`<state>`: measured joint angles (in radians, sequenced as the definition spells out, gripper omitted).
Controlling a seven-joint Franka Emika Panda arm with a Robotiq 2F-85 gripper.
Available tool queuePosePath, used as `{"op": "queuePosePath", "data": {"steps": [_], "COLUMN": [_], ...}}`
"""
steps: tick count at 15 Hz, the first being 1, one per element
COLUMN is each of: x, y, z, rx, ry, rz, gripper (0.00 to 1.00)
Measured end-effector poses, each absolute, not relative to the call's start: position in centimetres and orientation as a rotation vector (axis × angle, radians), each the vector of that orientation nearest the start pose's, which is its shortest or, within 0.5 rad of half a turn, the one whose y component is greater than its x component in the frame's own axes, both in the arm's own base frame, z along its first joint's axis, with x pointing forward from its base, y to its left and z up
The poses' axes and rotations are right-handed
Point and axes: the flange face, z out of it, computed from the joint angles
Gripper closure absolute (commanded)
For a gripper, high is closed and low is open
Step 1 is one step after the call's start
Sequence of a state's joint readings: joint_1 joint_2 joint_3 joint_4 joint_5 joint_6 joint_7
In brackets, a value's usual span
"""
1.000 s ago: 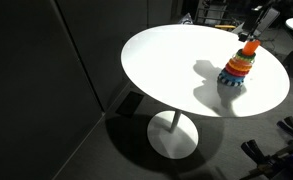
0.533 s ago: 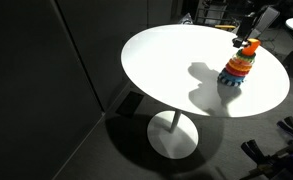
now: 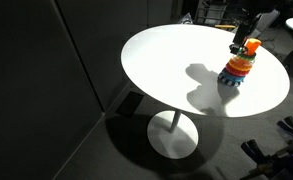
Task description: Put the black and white ring on the table
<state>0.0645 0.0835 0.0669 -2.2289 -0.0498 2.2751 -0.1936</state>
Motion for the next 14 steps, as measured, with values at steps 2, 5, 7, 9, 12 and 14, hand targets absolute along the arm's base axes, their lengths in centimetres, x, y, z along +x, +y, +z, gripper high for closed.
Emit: {"op": "queuePosePath", "data": {"steps": [2, 5, 7, 9, 12, 14], "x": [52.70, 52.70, 52.70, 52.70, 52.65, 52.59], "y": [6.83, 6.83, 6.83, 6.83, 7.15, 7.69], "z": [33.24, 33.24, 33.24, 33.24, 32.96, 32.59], "rx": [-3.121, -3.121, -3.121, -3.121, -3.118, -3.114], "ry": [-0.564, -0.564, -0.564, -0.564, -0.575, -0.591], "rz": [0.060, 0.060, 0.060, 0.060, 0.068, 0.076], "gripper": [0.34, 0.34, 0.34, 0.59, 0.59, 0.59]}}
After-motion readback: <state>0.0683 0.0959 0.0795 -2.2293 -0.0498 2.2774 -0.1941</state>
